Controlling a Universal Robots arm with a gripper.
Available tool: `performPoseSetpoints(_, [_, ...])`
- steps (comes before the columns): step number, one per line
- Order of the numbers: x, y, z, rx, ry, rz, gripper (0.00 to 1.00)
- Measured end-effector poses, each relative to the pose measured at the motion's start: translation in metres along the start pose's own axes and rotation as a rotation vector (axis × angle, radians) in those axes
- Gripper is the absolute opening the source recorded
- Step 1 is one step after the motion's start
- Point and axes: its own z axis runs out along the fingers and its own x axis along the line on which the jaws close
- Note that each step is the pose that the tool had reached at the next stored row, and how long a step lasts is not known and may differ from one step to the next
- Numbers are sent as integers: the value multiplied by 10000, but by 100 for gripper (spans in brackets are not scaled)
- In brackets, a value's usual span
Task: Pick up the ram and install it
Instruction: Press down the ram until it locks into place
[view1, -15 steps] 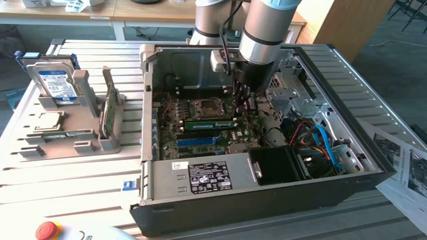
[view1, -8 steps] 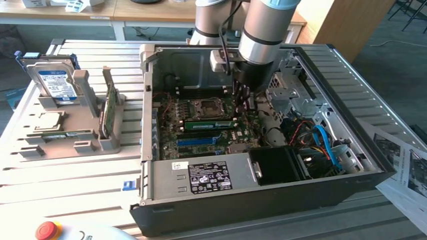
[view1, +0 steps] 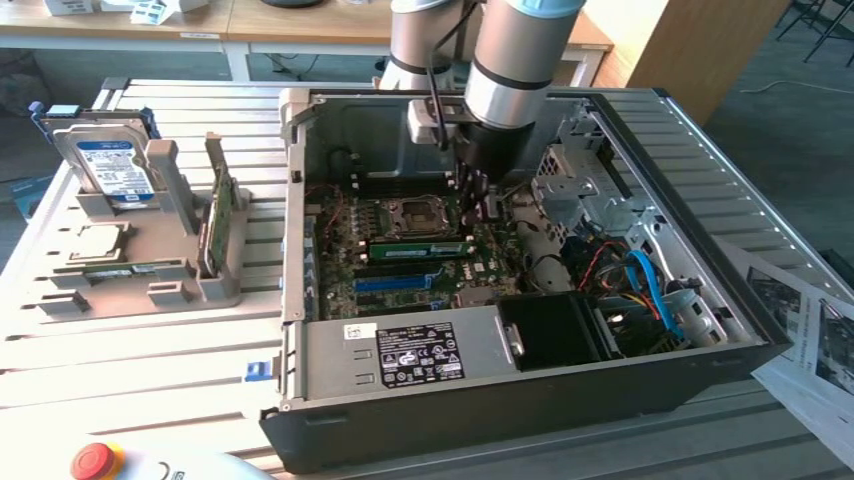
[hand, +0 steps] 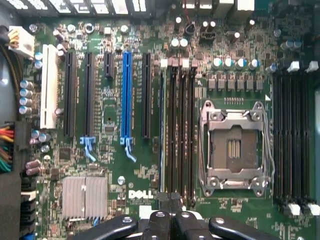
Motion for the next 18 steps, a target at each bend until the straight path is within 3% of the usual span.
performPoseSetpoints(18, [-1, 348, 11, 11, 1, 0, 11])
